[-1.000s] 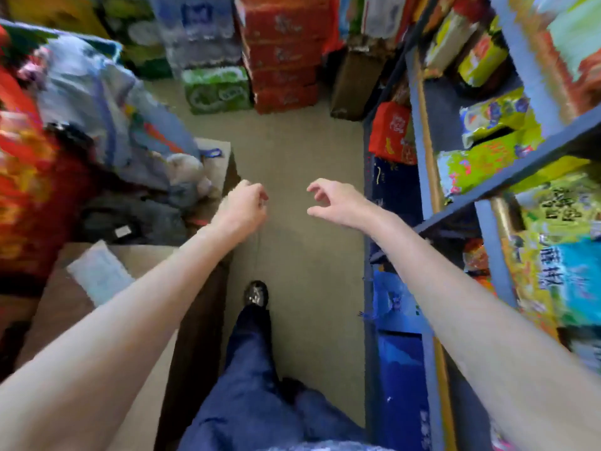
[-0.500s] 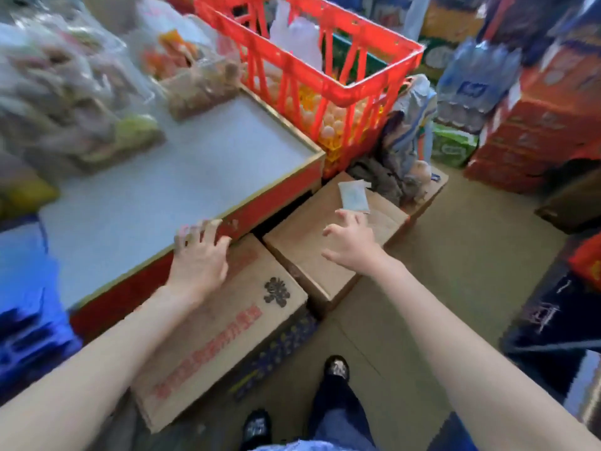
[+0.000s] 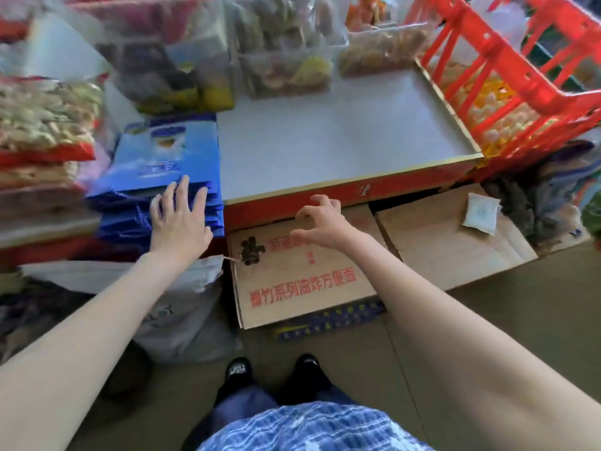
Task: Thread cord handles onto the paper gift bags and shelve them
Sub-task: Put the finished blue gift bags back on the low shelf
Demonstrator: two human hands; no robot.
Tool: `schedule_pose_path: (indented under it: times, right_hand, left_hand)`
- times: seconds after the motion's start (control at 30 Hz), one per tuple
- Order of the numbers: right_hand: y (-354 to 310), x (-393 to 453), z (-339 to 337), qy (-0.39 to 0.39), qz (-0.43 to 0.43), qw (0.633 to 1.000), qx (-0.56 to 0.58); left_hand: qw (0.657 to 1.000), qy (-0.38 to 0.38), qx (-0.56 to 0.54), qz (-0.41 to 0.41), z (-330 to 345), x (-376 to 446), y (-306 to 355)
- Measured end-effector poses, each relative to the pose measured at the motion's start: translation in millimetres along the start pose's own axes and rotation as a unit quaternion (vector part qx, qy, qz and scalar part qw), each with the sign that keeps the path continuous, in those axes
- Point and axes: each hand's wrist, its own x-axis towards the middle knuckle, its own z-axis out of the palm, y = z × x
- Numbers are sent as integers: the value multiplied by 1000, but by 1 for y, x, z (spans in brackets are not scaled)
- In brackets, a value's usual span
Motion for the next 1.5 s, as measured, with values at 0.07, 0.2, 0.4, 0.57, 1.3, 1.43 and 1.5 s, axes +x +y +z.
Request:
schedule_pose_path:
  times: [0.07, 0.2, 0.4, 0.57, 1.3, 1.43, 1.5]
  right_hand:
    - [-16, 6, 9, -16, -7, 1000, -1]
    - [-52, 27, 22, -10, 31, 995, 94]
    - [-138, 84, 45, 8, 130, 911, 391]
    - [-175, 132, 79, 19, 181, 856, 483]
    - [-79, 73, 86, 126, 221, 798, 547]
    - [-52, 45, 83, 36, 227, 802, 551]
    - [-51, 43, 77, 4, 215, 792, 571]
  left_hand:
    - [1000, -6, -3, -9, 4, -2, -22]
    - [999, -43, -1, -3, 14, 1, -67]
    - [998, -40, -44, 2, 21, 14, -135]
    - [993, -66, -97, 15, 33, 16, -181]
    - [884, -56, -444, -136, 61, 25, -145]
    - [739, -263, -563, -261, 70, 29, -122]
    - [661, -303, -619, -298, 75, 25, -118]
